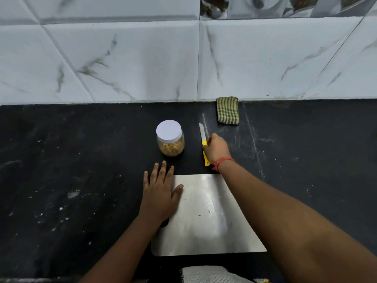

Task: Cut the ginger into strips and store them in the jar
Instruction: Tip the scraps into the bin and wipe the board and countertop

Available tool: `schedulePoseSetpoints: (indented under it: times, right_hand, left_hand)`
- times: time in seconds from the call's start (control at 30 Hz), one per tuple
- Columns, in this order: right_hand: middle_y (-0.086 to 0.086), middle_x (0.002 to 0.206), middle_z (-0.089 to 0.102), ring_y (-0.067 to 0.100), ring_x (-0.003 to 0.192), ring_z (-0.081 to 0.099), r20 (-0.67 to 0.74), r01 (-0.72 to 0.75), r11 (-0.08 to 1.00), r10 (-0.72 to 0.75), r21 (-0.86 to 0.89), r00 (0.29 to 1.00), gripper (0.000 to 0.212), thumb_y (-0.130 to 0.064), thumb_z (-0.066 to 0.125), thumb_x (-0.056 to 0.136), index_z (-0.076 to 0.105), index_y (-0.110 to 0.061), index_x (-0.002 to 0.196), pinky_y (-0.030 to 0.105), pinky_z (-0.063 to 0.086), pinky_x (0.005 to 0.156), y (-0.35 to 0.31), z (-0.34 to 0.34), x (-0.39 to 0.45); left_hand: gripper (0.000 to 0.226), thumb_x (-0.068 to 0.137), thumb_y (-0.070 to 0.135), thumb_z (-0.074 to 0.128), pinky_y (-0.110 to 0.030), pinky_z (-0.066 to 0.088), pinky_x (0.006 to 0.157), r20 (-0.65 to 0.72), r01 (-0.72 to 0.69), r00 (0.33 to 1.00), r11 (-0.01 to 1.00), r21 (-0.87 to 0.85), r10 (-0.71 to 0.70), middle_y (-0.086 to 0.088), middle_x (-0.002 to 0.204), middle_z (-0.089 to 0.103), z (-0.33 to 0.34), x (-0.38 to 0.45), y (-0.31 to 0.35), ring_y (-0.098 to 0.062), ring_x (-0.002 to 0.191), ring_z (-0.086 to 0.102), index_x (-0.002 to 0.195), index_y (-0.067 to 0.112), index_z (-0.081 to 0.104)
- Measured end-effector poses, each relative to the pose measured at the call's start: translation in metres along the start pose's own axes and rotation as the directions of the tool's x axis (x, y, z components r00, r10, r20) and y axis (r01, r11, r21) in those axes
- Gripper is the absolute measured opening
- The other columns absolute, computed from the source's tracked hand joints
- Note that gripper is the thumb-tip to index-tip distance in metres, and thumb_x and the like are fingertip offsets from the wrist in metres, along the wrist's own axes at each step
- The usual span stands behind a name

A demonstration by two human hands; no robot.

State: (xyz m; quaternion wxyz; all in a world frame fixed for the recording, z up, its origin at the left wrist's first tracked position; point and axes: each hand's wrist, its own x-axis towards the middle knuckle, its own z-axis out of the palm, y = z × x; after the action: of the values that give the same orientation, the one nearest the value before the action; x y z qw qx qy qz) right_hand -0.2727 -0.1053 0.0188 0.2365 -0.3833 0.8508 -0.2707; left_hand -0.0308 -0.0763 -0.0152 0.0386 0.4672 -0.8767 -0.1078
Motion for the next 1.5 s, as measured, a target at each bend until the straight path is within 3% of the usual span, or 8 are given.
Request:
schedulePoseSetpoints:
  times: [0.2,0.43,0.6,0.8,0.97,1.17,1.3,1.5]
  right_hand:
    - [0.013,0.108,0.058,0.033,0.096,0.058,0.021,0.025,0.993,-0.022,-0.114,1.000,0.018,-0.019,0.058,0.087,0.053,-0.009,0.101,0.041,0.051,0.081,-0.004,0.000,0.014]
    - [0.014,0.126,0.047,0.035,0.113,0.044,-0.258,0.049,0.899,-0.176,-0.434,0.950,0.040,-0.028,0.059,0.087,0.051,-0.009,0.121,0.045,0.043,0.091,-0.004,-0.039,0.063]
    - [0.013,0.138,0.037,0.038,0.123,0.036,-0.062,0.019,0.813,-0.068,-0.582,0.996,0.053,-0.035,0.061,0.089,0.042,-0.011,0.132,0.054,0.039,0.096,0.013,-0.055,0.103]
    - [0.019,0.125,0.045,0.041,0.113,0.043,-0.037,0.169,0.770,-0.242,-0.616,0.970,0.031,0.000,0.045,0.088,0.051,-0.004,0.118,0.050,0.049,0.085,0.025,-0.067,0.124]
    - [0.023,0.108,0.057,0.040,0.101,0.054,-0.245,0.137,0.953,-0.207,-0.272,0.947,0.021,-0.007,0.050,0.081,0.058,0.000,0.100,0.039,0.045,0.083,0.023,-0.086,0.113]
    - [0.004,0.088,0.066,0.020,0.083,0.059,-0.298,0.110,0.986,-0.068,0.124,0.952,0.010,-0.012,0.058,0.082,0.063,-0.013,0.089,0.029,0.045,0.078,0.025,-0.097,0.032]
    - [0.007,0.081,0.070,0.026,0.079,0.068,-0.116,-0.003,0.875,0.068,0.484,0.991,0.006,-0.014,0.059,0.081,0.062,-0.019,0.077,0.044,0.058,0.079,0.035,-0.093,-0.032]
    - [0.017,0.088,0.067,0.025,0.079,0.066,0.159,-0.199,0.488,0.124,0.850,0.980,0.012,-0.001,0.052,0.094,0.062,-0.007,0.089,0.040,0.057,0.072,0.043,-0.094,-0.117]
  left_hand:
    - [0.073,0.098,0.060,0.020,-0.052,0.002,0.126,-0.030,-0.032,0.999,0.999,-0.011,0.031,-0.003,0.169,0.014,0.001,0.010,0.004,-0.024,0.157,0.004,0.160,0.023,0.027]
    - [0.069,0.100,0.058,0.026,-0.052,0.001,0.125,-0.047,-0.044,0.998,0.999,-0.023,0.043,-0.002,0.168,0.017,0.007,0.019,0.003,-0.023,0.157,0.006,0.159,0.022,0.031]
    - [0.068,0.101,0.058,0.024,-0.051,-0.003,0.125,-0.034,-0.039,0.999,0.999,0.004,0.039,-0.002,0.169,0.014,0.007,0.024,0.000,-0.023,0.157,0.003,0.159,0.023,0.028]
    - [0.066,0.102,0.056,0.027,-0.052,0.001,0.125,-0.031,-0.029,0.999,1.000,0.008,0.030,-0.003,0.169,0.018,0.009,0.021,-0.003,-0.025,0.157,0.007,0.158,0.023,0.030]
    - [0.066,0.101,0.056,0.027,-0.052,0.000,0.125,-0.043,-0.018,0.999,1.000,-0.010,0.018,-0.004,0.169,0.017,0.008,0.018,-0.003,-0.024,0.157,0.007,0.159,0.022,0.031]
    - [0.068,0.100,0.056,0.021,-0.052,0.002,0.126,-0.058,-0.029,0.998,0.999,-0.036,0.027,-0.004,0.169,0.016,0.006,0.010,0.004,-0.024,0.157,0.005,0.159,0.022,0.029]
    - [0.069,0.101,0.056,0.019,-0.049,-0.002,0.126,-0.068,-0.069,0.996,0.996,-0.058,0.065,-0.003,0.169,0.015,0.003,0.001,0.011,-0.022,0.157,0.003,0.159,0.022,0.028]
    - [0.068,0.101,0.055,0.023,-0.053,0.007,0.125,-0.079,-0.125,0.990,0.989,-0.083,0.119,-0.007,0.167,0.023,0.006,-0.009,0.014,-0.025,0.156,0.011,0.157,0.019,0.035]
